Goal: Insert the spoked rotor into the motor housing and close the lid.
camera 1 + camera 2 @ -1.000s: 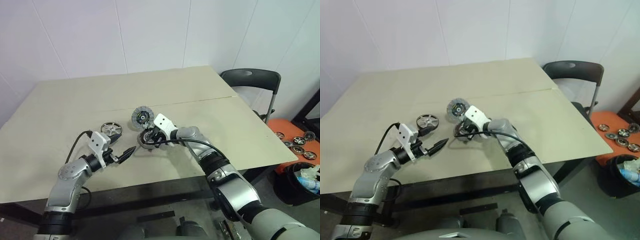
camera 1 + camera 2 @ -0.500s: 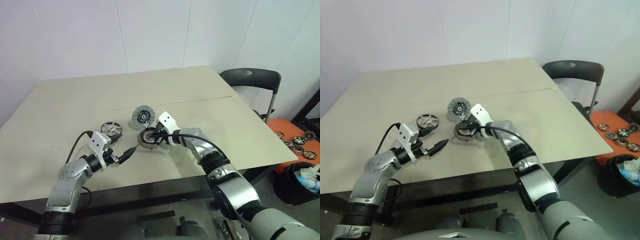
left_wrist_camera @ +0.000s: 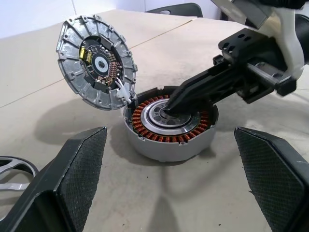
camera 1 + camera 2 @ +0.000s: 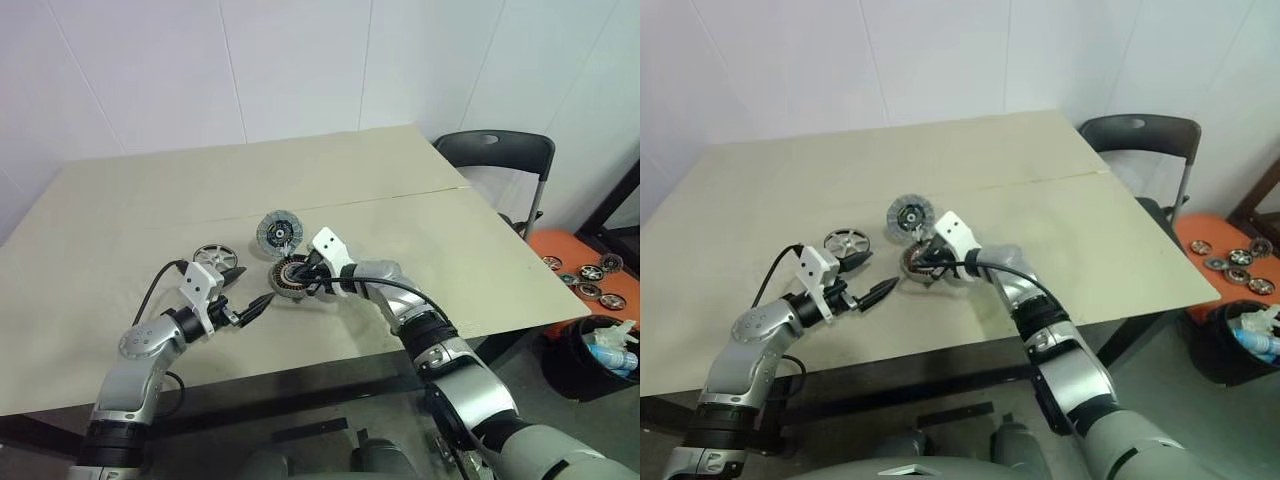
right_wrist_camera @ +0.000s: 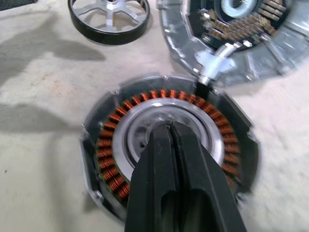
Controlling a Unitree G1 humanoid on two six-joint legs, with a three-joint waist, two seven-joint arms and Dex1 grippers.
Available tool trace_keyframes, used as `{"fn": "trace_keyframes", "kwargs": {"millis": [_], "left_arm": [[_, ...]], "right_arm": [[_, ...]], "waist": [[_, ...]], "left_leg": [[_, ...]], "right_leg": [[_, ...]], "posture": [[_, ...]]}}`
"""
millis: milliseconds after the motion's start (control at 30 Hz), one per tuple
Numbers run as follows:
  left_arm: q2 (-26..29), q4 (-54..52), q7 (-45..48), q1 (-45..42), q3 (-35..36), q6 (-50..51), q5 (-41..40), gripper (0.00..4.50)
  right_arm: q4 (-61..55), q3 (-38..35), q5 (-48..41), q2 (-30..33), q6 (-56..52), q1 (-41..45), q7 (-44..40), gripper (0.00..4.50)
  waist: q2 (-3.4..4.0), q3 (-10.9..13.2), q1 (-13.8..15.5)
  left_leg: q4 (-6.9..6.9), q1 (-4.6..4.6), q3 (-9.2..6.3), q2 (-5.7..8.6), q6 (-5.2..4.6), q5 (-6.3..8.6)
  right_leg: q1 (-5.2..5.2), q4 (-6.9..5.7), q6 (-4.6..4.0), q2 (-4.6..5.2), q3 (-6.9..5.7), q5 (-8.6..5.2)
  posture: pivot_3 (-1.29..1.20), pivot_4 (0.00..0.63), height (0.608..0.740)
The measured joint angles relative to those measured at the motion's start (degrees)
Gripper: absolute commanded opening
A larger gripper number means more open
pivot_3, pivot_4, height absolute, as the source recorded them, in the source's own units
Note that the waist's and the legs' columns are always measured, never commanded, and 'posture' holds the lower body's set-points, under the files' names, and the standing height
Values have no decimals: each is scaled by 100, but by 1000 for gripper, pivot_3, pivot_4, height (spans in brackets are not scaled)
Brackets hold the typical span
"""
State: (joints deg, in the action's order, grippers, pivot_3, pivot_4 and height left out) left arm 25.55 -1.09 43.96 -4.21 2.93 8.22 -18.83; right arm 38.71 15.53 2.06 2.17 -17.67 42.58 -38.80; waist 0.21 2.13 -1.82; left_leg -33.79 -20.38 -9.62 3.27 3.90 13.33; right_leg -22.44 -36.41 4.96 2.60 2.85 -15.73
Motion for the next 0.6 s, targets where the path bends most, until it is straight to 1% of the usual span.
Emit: {"fn": "trace_keyframes", "kwargs": {"millis": [200,433,533,600], "left_arm": [[-7,0,-7,-4,-17,5,12,4500],[-16,-1,-36,-3,-49,21,14,4500],[-18,-1,-45,-2,-50,24,17,4500],[-28,-2,-53,-2,-50,24,20,4500]], "right_arm": [[316,102,209,-418,362,88,474,49],[500,83,270,-465,485,158,677,49],[618,-158,93,-469,527,195,676,49],[608,-364,-134,-461,527,193,499,49]], "waist": [[0,0,-74],[0,1,-70],[-1,4,-66],[-1,10,-74]], "left_leg": [[1,-2,0,1,0,0],[-1,-1,-2,1,0,0],[-5,-5,-3,2,0,0],[-5,-9,-2,3,0,0]], "right_leg": [[-1,1,-14,2,1,10],[1,0,-13,2,0,9],[1,1,-13,3,0,9],[-2,1,-14,3,1,13]], "posture": [[0,0,740],[0,0,740],[0,0,740],[0,0,740]]}}
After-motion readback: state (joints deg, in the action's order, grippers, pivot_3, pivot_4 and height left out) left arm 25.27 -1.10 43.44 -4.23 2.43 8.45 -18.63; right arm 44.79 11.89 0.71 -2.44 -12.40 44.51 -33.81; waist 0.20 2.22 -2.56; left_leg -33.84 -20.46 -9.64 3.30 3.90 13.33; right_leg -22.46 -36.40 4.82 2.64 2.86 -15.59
